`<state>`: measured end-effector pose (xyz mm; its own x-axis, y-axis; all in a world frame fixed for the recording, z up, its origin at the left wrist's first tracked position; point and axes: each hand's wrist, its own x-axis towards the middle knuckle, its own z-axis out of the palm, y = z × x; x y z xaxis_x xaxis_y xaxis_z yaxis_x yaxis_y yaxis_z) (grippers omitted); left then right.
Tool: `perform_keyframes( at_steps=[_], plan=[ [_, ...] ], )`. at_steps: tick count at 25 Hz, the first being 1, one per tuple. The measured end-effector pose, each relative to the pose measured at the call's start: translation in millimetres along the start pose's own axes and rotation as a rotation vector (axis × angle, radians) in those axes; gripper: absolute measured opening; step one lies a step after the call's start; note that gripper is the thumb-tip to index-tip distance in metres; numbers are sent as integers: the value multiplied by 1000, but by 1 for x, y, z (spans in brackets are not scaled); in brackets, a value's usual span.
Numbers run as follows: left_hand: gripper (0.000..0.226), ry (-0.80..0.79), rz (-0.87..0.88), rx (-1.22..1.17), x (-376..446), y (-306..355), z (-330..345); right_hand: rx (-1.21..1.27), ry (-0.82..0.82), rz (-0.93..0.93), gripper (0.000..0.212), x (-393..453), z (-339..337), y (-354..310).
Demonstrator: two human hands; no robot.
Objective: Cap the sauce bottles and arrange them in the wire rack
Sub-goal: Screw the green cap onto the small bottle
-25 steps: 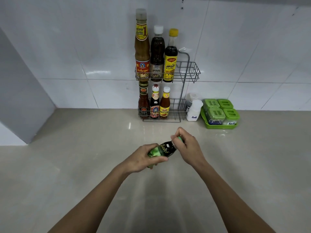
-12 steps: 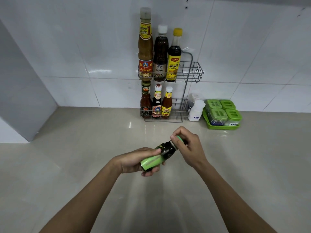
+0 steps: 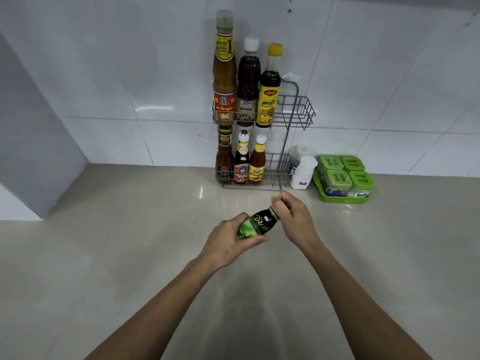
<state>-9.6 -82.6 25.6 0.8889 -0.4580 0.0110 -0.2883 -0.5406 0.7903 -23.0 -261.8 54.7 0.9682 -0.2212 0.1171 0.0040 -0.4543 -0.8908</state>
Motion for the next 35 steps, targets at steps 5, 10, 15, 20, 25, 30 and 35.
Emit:
perform_keyframes(
  at_steps=[5, 10, 15, 20, 25, 30, 35],
  plan=[
    [45, 54, 33, -60, 29, 0, -1, 450, -106, 221, 22, 11, -7, 4],
    [88, -14, 1, 88, 75, -18, -4, 451, 90, 139, 25, 62, -24, 13],
    [100, -4, -153, 498, 118, -59, -21, 110, 293, 20, 29, 120, -48, 29],
    [96, -48, -211, 668, 143, -82, -27, -117, 264, -92, 37, 151, -45, 39],
    [97, -51, -191, 702, 147, -88, -23, -232, 151, -62, 40, 174, -31, 55],
    [99, -33, -218, 690, 148, -88, -20, -346, -10, -34, 43, 192, -18, 61],
    [100, -32, -225, 707, 148, -92, -21, -409, -15, -32, 40, 197, -9, 64]
  ],
)
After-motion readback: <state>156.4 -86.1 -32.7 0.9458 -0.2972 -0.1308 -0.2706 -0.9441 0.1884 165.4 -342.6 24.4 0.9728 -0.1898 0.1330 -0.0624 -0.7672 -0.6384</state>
